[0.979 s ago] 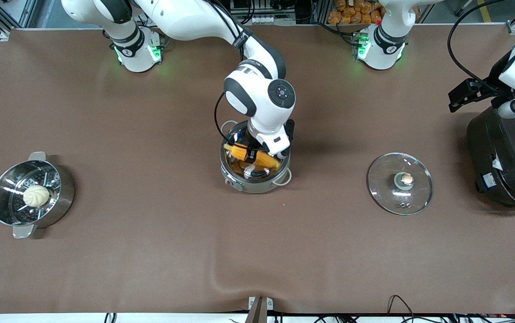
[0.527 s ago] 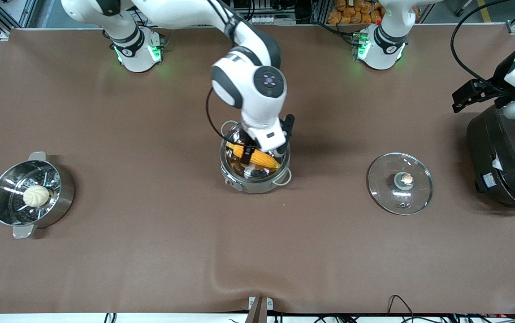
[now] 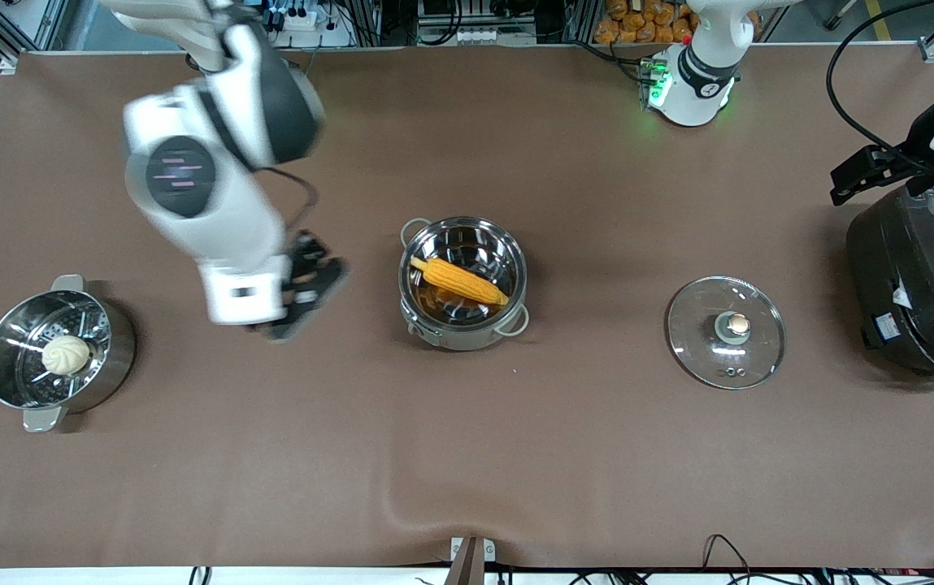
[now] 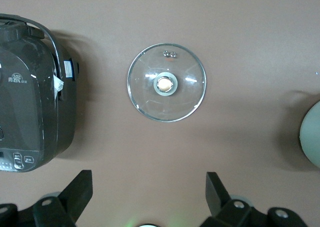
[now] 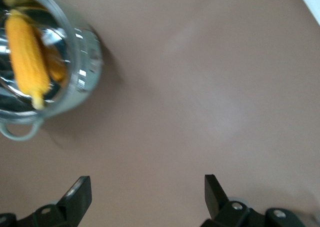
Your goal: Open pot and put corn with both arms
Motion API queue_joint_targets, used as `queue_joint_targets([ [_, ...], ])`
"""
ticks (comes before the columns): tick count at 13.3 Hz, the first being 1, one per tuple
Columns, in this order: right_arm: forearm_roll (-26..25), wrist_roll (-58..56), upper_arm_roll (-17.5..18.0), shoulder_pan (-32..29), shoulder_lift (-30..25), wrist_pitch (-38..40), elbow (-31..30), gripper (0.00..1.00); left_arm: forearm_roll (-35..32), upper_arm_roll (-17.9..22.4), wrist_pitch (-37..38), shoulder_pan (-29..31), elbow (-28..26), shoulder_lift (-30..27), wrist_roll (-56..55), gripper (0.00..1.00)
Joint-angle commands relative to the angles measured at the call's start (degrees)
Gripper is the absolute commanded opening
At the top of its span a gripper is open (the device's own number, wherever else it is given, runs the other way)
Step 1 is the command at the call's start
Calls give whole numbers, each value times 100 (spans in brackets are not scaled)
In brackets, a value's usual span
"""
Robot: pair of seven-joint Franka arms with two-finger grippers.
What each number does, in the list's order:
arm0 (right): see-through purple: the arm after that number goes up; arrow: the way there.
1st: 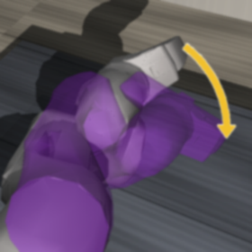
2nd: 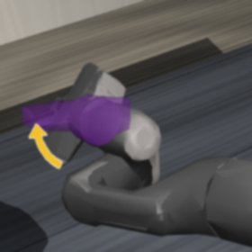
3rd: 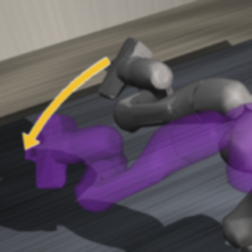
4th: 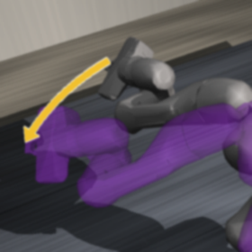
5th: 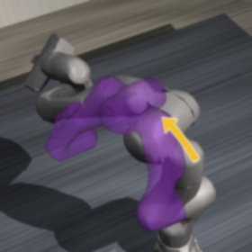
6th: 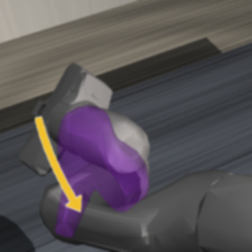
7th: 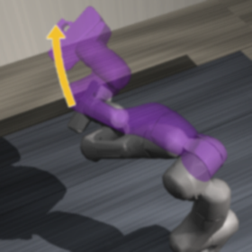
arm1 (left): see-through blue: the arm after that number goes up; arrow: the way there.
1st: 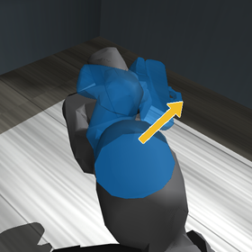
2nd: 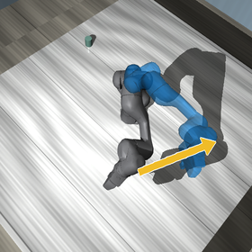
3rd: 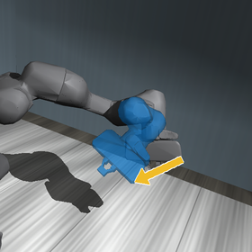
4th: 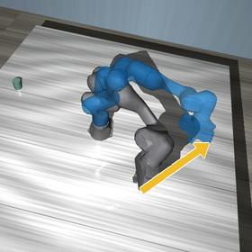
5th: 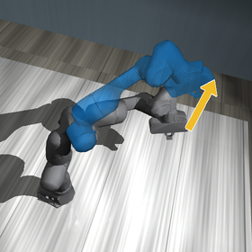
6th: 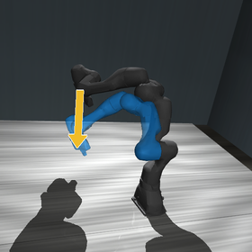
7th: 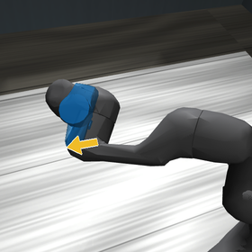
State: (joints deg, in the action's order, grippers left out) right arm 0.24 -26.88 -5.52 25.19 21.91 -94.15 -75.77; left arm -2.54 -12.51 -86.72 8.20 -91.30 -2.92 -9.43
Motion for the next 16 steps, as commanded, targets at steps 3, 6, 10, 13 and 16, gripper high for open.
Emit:
queue_joint_targets([
  [3, 108, 42, 138, -1303, -1100, 537, -456, 100, -115, -50, 32, 50, 51, -50, 73, 100],
  [6, 134, 724, 156, -1692, -1504, 880, -456, 100, -97, -50, 32, 50, 60, -76, 99, 100],
  [10, 335, 2603, 479, -2200, -1953, 1337, -439, 100, -71, -50, 32, 94, 60, -112, 318, 100],
  [13, 381, 3320, 1078, -2992, -2156, 1821, -447, 100, -44, -41, 32, 208, 60, -112, 398, 100],
  [16, 337, 3137, 974, -3247, -2182, 1830, -439, 100, -36, -41, 41, 314, 51, -129, 556, 100],
])
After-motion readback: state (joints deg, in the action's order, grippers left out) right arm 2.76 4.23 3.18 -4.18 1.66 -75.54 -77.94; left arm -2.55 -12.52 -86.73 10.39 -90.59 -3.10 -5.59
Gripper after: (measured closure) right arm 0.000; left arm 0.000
